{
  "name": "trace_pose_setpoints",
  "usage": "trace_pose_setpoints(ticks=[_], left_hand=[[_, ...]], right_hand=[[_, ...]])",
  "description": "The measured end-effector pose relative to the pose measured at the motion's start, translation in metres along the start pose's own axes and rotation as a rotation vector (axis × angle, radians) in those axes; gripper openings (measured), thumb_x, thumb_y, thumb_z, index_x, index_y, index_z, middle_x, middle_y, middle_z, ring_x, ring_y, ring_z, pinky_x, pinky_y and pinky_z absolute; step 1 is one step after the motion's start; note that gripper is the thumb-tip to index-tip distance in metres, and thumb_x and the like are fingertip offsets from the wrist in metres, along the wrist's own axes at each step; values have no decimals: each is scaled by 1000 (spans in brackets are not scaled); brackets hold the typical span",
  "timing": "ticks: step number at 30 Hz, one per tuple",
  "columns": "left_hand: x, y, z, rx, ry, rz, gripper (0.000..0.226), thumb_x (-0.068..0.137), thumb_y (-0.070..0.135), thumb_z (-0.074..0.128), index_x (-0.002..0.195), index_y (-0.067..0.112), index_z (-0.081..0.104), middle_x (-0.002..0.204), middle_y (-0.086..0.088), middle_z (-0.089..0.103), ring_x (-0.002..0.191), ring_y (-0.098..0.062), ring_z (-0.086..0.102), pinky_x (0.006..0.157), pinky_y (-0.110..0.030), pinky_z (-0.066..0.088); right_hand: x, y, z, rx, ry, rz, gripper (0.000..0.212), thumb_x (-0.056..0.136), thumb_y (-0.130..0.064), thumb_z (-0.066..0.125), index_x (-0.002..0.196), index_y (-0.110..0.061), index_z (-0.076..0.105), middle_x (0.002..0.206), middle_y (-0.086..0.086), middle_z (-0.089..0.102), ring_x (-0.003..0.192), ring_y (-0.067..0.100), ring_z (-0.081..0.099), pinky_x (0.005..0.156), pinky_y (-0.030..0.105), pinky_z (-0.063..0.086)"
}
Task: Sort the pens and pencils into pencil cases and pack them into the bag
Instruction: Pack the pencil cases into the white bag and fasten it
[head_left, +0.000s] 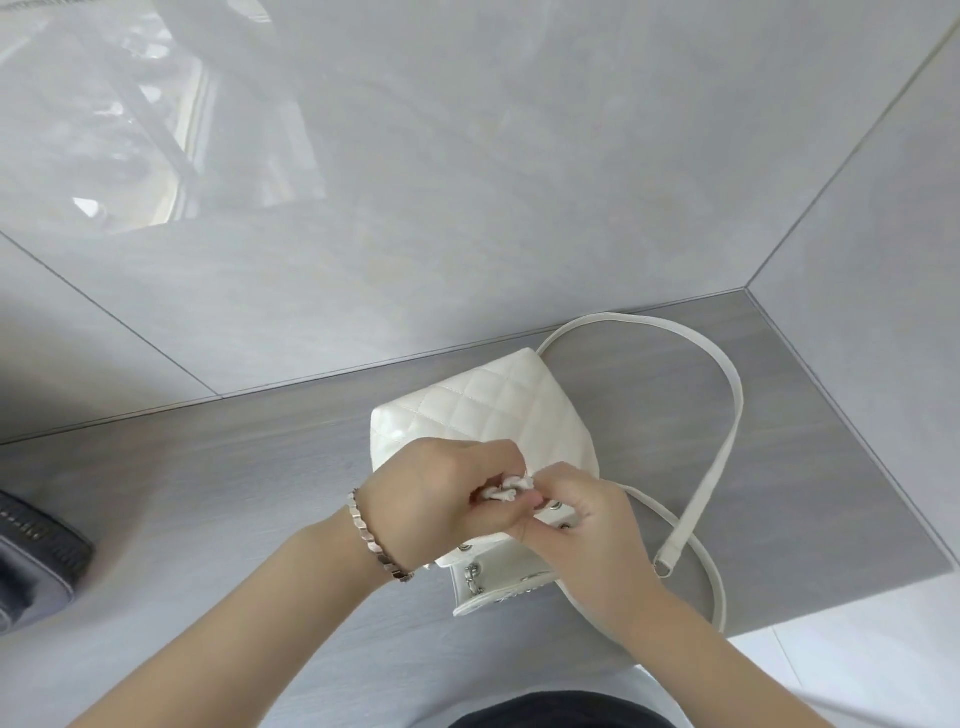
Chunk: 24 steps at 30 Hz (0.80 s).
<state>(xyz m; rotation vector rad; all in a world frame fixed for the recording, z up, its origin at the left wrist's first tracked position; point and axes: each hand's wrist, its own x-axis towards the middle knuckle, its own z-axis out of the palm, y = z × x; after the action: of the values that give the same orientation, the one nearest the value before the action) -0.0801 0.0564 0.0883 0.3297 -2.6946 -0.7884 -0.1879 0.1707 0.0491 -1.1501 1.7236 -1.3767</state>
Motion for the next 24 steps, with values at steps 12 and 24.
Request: trace_pose_setpoints(ticks=[12, 24], left_hand=[[9, -9, -2, -199, 94, -242, 31, 68, 43, 59, 65, 13, 62, 42, 17, 37, 45, 2, 44, 46, -4, 31], [0, 7, 23, -202, -94, -298, 27, 73, 33, 59, 73, 7, 65, 39, 14, 40, 51, 11, 48, 52, -5, 34]], right_hand=[[17, 26, 0, -288, -201, 94, 28, 76, -19, 73, 63, -32, 51, 73, -10, 46, 63, 5, 47, 60, 11, 36], [24, 25, 9, -288, -272, 242, 33, 86, -3, 48, 72, -32, 52, 63, -12, 42, 56, -5, 48, 50, 11, 38]])
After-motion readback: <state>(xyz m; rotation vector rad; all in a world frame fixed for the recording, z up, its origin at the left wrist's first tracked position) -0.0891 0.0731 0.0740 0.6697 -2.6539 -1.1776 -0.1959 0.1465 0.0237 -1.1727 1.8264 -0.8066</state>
